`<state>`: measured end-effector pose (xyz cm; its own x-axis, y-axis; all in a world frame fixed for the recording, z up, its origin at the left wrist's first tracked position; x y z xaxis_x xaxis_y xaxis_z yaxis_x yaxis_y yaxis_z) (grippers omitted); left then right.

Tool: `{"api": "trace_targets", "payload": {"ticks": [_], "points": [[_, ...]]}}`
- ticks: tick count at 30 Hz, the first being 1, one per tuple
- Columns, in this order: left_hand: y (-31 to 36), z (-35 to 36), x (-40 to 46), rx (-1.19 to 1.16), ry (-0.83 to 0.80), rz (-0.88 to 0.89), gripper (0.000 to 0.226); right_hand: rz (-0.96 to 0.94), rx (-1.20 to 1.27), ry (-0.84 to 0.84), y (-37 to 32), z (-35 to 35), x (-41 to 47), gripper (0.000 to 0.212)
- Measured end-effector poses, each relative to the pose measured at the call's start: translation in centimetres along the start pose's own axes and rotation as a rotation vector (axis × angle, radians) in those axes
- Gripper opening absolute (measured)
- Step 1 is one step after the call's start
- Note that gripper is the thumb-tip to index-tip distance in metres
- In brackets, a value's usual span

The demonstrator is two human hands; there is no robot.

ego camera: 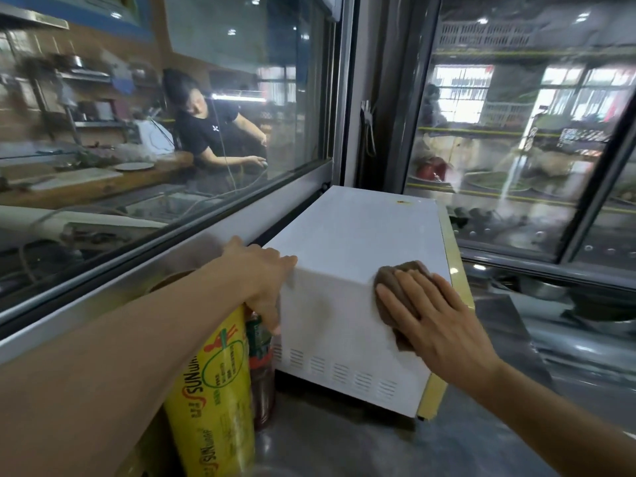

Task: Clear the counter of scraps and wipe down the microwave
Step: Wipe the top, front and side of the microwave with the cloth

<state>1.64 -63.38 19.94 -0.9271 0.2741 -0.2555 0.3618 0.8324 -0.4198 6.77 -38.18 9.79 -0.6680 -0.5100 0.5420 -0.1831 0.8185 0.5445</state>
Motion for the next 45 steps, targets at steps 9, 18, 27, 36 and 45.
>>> {"api": "trace_targets", "payload": {"ticks": [9, 18, 27, 36, 45], "points": [[5.9, 0.5, -0.1, -0.061, 0.246, -0.092, 0.080, 0.130, 0.149, -0.042, -5.2, -0.6, 7.2, 0.078], [8.6, 1.4, 0.6, -0.194, 0.389, -0.032, 0.110, 0.294, 0.157, 0.085, 0.9, 1.0, -3.7, 0.070], [10.2, 3.2, 1.2, -0.258, 0.541, -0.014, 0.113, 0.793, 0.582, 0.325, -2.9, 2.2, -3.8, 0.058], [10.6, 4.7, 2.2, -0.304, 0.623, -0.020, 0.116, 0.948, 0.734, 0.263, -8.2, 6.4, -6.9, 0.079], [10.4, 5.0, 2.6, -0.322, 0.652, -0.005, 0.118, 1.144, 0.851, -0.078, -13.0, 9.5, -11.1, 0.074]]}}
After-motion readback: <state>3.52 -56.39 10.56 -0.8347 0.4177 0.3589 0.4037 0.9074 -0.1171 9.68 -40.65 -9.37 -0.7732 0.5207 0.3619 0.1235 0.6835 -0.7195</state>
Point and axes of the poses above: each hand's wrist, its own x-axis towards the middle knuckle, its own z-axis out of the palm, y = z × x, the point moved 1 cm from there along x, towards the middle knuckle
